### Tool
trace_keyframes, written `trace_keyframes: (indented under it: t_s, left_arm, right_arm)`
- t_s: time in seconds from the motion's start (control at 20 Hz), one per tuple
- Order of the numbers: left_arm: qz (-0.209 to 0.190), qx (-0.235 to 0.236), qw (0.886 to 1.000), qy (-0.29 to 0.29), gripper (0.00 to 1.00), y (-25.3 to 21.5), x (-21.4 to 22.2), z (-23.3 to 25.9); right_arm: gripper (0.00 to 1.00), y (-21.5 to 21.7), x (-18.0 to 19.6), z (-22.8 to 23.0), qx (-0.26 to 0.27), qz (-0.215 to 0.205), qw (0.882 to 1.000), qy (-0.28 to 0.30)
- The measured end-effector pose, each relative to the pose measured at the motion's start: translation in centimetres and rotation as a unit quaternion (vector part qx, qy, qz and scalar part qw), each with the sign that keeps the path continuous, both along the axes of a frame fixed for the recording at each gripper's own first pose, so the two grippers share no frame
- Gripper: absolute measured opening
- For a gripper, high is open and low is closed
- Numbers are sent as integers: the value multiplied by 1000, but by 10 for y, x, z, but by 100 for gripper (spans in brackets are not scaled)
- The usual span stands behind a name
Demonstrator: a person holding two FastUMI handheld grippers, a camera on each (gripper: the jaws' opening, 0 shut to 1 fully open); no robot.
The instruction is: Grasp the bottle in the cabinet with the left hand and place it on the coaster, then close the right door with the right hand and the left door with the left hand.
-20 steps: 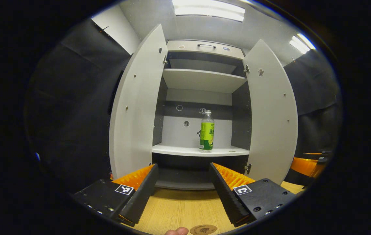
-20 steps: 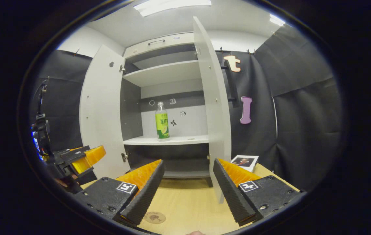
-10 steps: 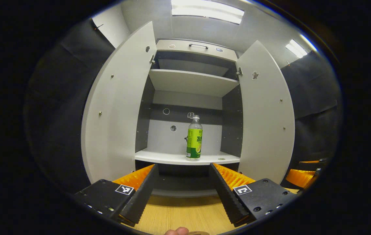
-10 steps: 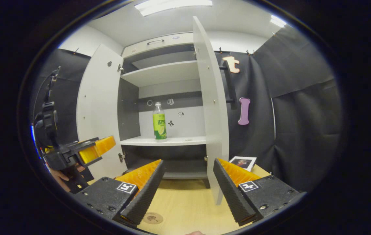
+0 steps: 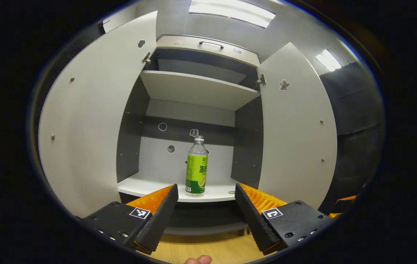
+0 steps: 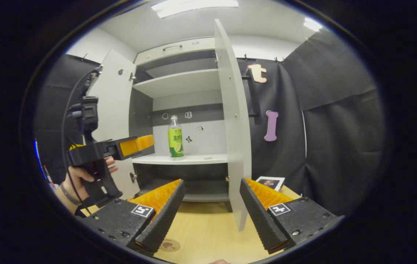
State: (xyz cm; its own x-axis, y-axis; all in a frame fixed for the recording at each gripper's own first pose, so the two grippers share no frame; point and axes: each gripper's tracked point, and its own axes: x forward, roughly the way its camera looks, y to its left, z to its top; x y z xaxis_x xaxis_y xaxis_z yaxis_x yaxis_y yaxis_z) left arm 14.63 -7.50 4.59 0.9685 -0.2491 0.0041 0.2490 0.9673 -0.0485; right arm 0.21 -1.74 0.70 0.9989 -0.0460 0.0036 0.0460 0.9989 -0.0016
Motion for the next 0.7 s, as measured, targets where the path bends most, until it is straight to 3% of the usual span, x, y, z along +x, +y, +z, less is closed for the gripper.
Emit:
trace_keyframes:
  t_s: [0.25, 0.45, 0.7]
  left_arm:
    - [7, 32, 999, -12, 95, -6, 66, -1]
    - [37, 72, 997, -11, 95, 0, 128, -21]
    - [46, 60, 997, 20, 95, 2, 185, -50]
  right_arm:
    - [99, -6, 3, 0, 4, -5, 1000, 1]
    - [99, -9, 7, 2, 3, -9, 1000, 1]
    - [99, -25, 14, 2, 1, -31, 1000, 5]
